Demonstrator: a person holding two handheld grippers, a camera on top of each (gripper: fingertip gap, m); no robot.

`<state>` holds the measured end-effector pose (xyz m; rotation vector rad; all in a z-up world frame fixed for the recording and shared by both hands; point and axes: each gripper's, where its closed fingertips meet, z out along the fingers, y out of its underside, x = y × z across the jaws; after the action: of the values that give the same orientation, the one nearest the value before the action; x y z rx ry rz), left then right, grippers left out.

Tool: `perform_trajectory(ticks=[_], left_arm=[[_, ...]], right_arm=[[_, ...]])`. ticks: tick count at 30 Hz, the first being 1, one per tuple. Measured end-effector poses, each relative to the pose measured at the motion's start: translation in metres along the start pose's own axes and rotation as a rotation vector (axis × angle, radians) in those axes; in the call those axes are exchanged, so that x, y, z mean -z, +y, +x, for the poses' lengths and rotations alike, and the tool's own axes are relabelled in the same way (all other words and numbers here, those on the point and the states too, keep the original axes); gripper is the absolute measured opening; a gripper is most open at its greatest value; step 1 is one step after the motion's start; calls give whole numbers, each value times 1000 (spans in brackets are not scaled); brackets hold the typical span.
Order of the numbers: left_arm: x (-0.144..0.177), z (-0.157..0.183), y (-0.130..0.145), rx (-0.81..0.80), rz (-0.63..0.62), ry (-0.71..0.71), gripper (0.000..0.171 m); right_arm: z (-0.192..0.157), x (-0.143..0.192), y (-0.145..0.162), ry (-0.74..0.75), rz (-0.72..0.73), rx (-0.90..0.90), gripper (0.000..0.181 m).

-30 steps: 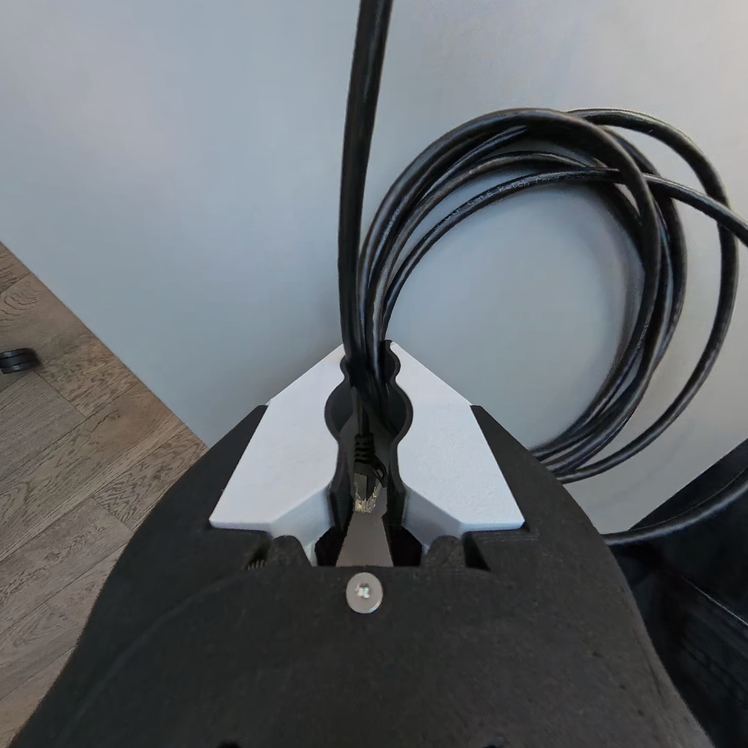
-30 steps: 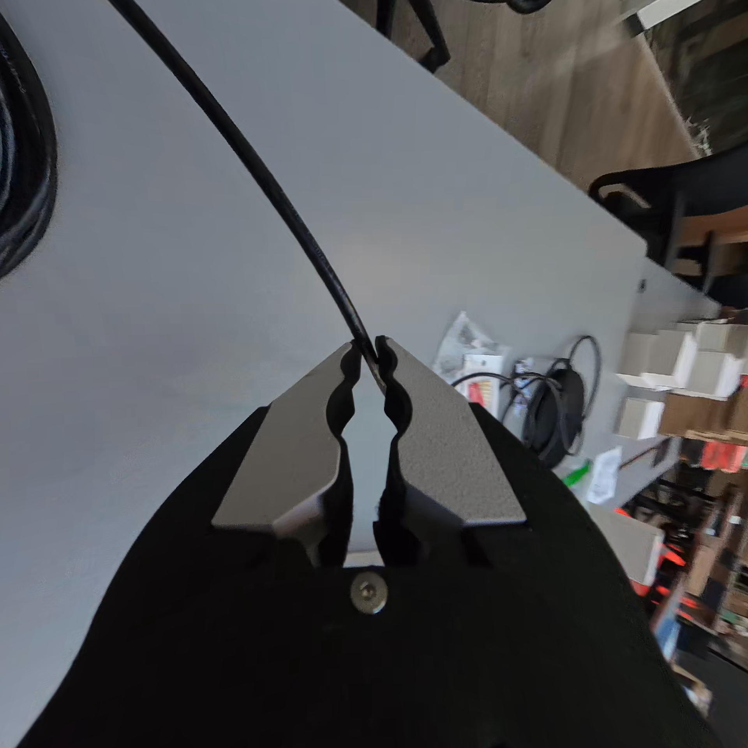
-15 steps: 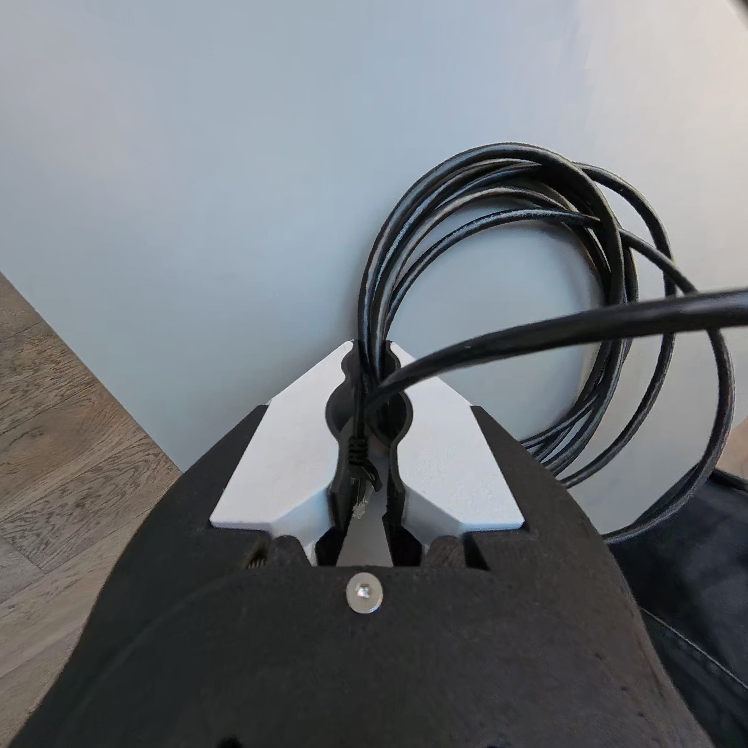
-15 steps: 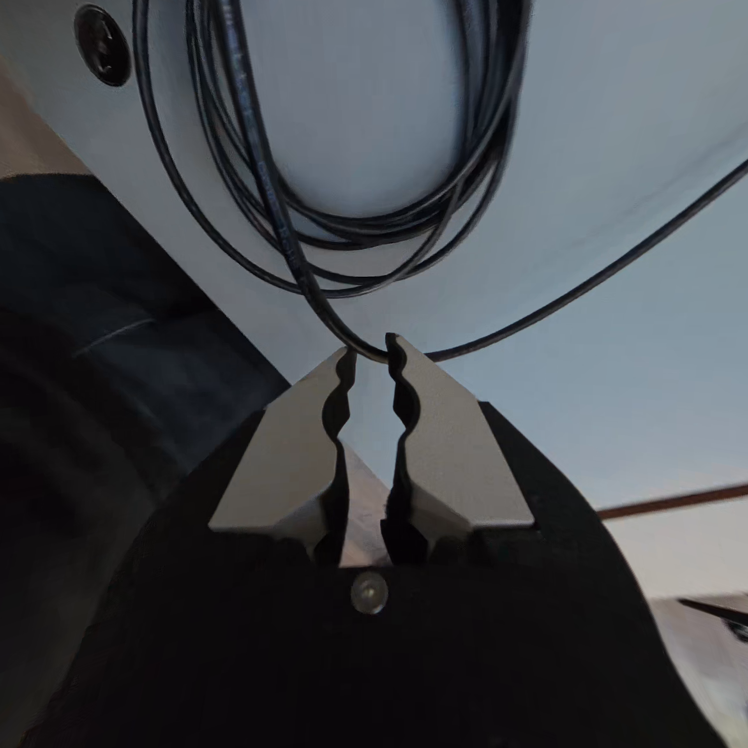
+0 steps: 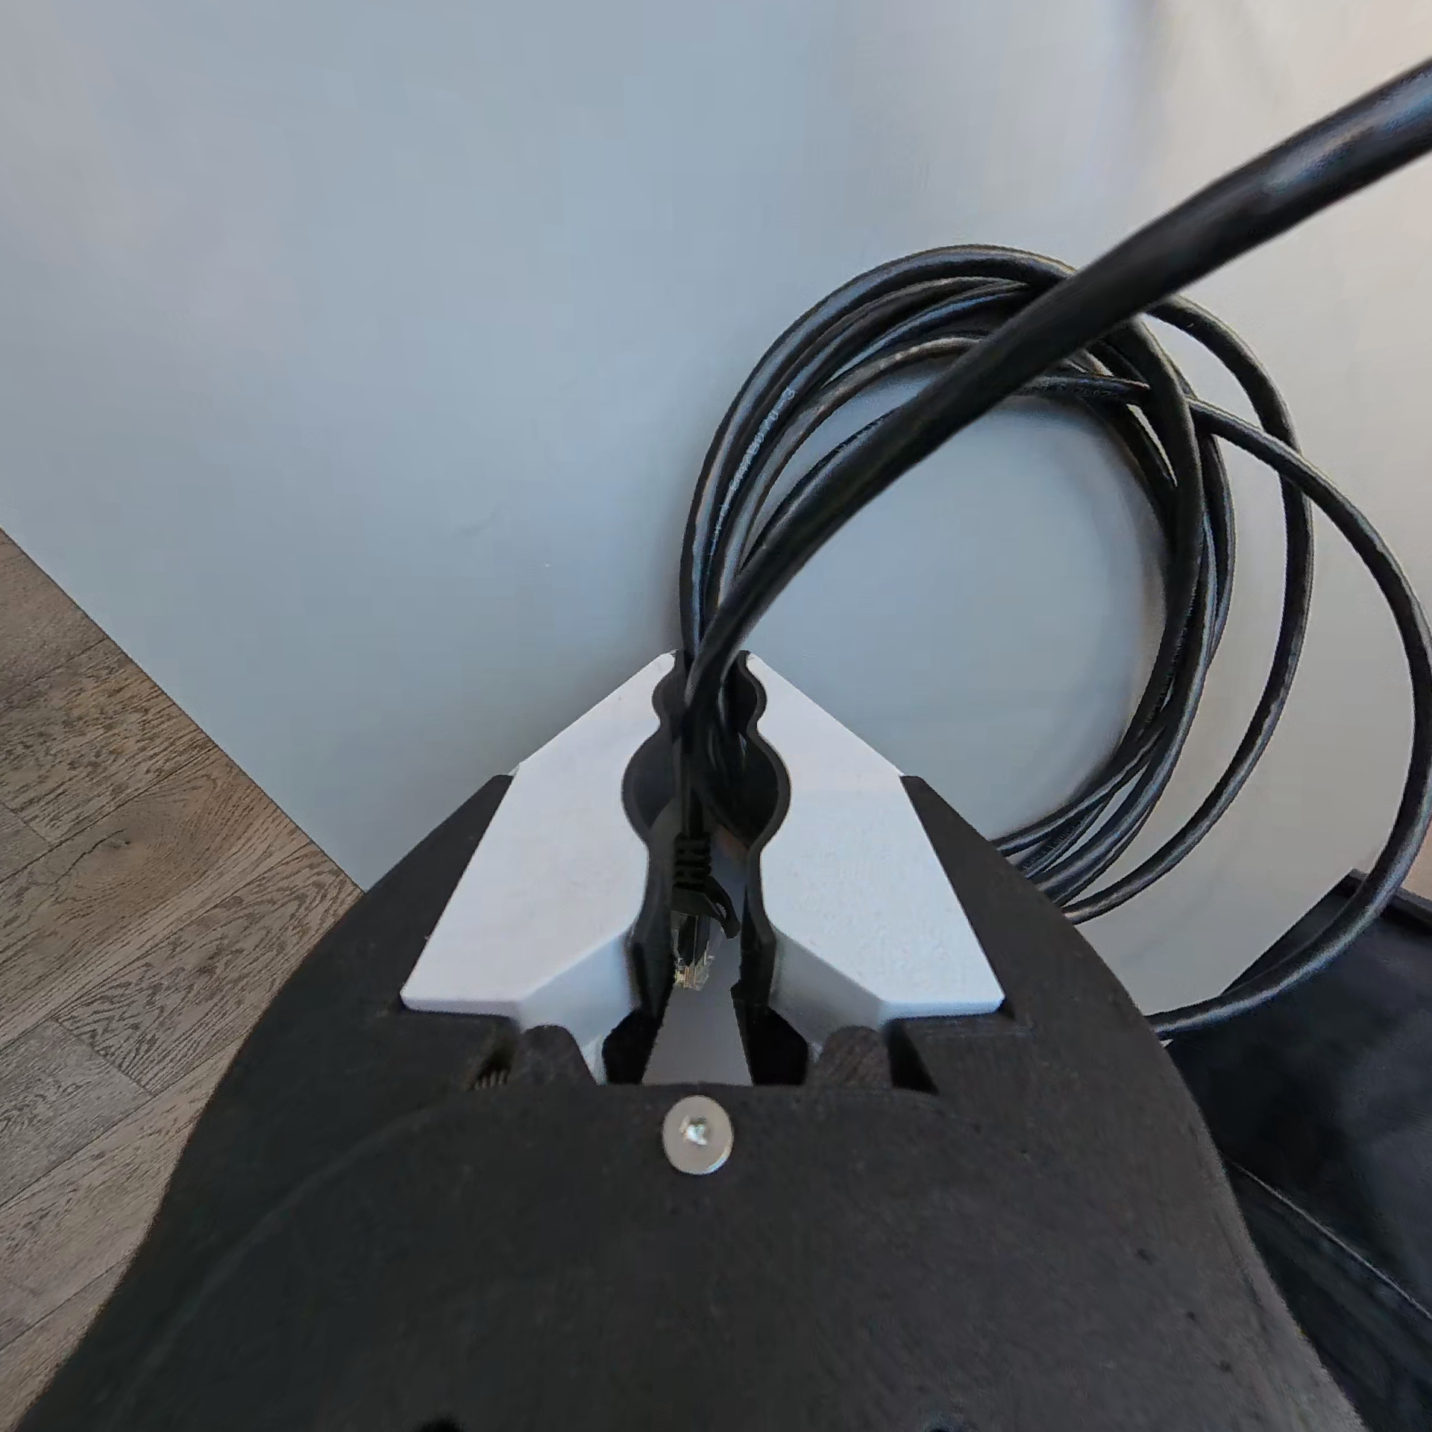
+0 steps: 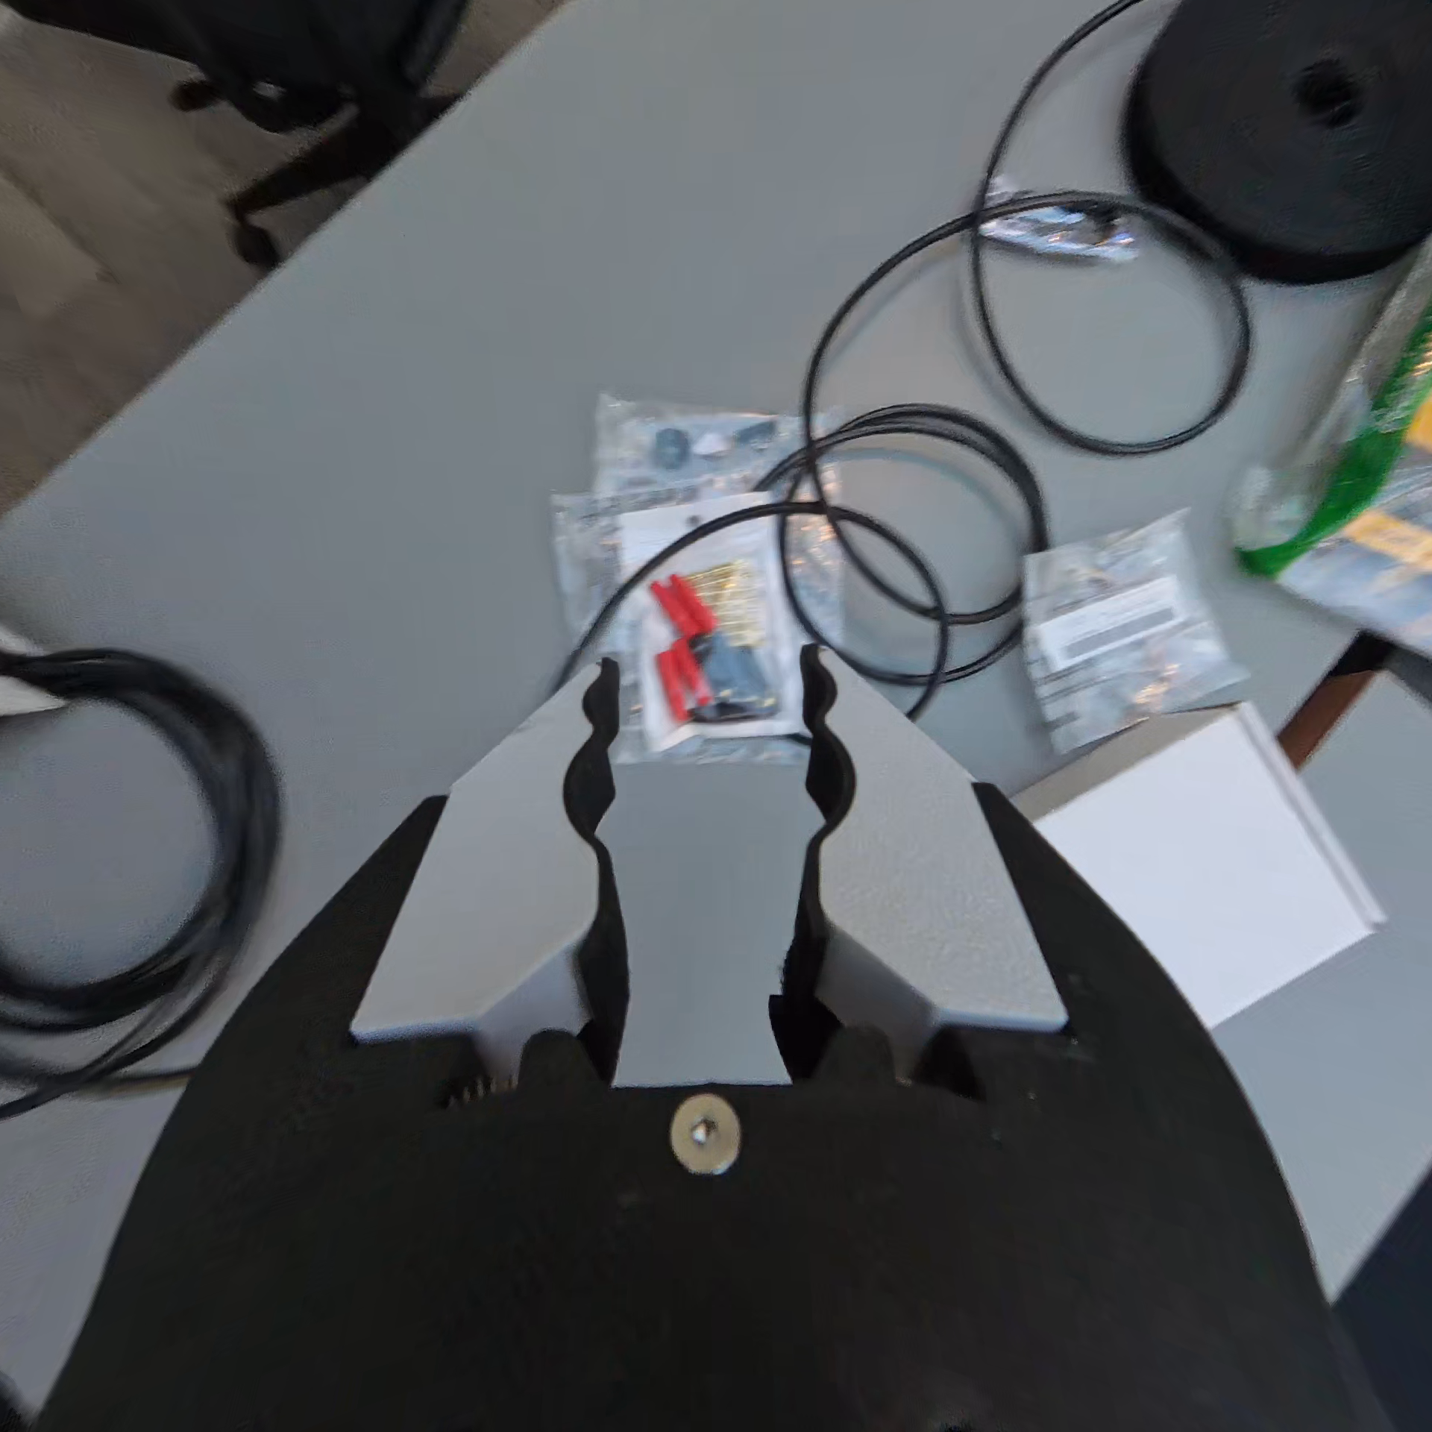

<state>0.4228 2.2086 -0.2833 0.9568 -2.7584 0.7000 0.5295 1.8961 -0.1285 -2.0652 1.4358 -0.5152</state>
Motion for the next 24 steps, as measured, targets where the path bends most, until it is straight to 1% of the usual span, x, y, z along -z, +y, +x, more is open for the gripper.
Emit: perform_trajectory(ticks=[1, 4, 6, 9, 10, 11, 12, 14, 15, 17, 19, 21, 22, 23, 24], left_arm=[[0, 0, 0, 1, -2, -1, 9], [0, 0, 0, -19, -7, -6, 9], [0, 0, 0, -33, 6, -7, 9], [0, 0, 0, -9, 7, -7, 9], [-1, 0, 0, -8, 3, -11, 9], [-1, 0, 0, -7, -1, -16, 9], [-1, 0, 0, -3, -5, -24, 9], [-1, 0, 0, 10, -17, -43, 9], [-1, 0, 0, 11, -22, -51, 9], [-1, 0, 0, 8, -30, -66, 9], [-1, 0, 0, 14, -27, -70, 9], [-1, 0, 0, 40, -15, -62, 8], [-1, 0, 0, 58, -11, -56, 8], [-1, 0, 0, 73, -9, -52, 9], [-1, 0, -1, 80, -6, -48, 9]], right_arm=[[22, -16, -4, 65, -28, 41, 46], [65, -64, -4, 209, -180, 244, 47], [80, -97, 12, 227, -296, 330, 52], [95, -139, 44, 196, -447, 368, 51], [103, -145, 49, 213, -489, 393, 21], [104, -148, 46, 197, -491, 409, 15], [104, -147, 36, 177, -461, 421, 13], [111, -129, -3, 227, -350, 419, 11], [112, -113, -29, 252, -261, 395, 10], [107, -68, -79, 309, -76, 312, 9], [88, -18, -118, 316, 129, 254, 8], [72, 27, -139, 349, 292, 243, 7], [65, 45, -143, 362, 364, 235, 6], [58, 57, -141, 349, 424, 213, 6], [53, 62, -134, 330, 454, 180, 5]])
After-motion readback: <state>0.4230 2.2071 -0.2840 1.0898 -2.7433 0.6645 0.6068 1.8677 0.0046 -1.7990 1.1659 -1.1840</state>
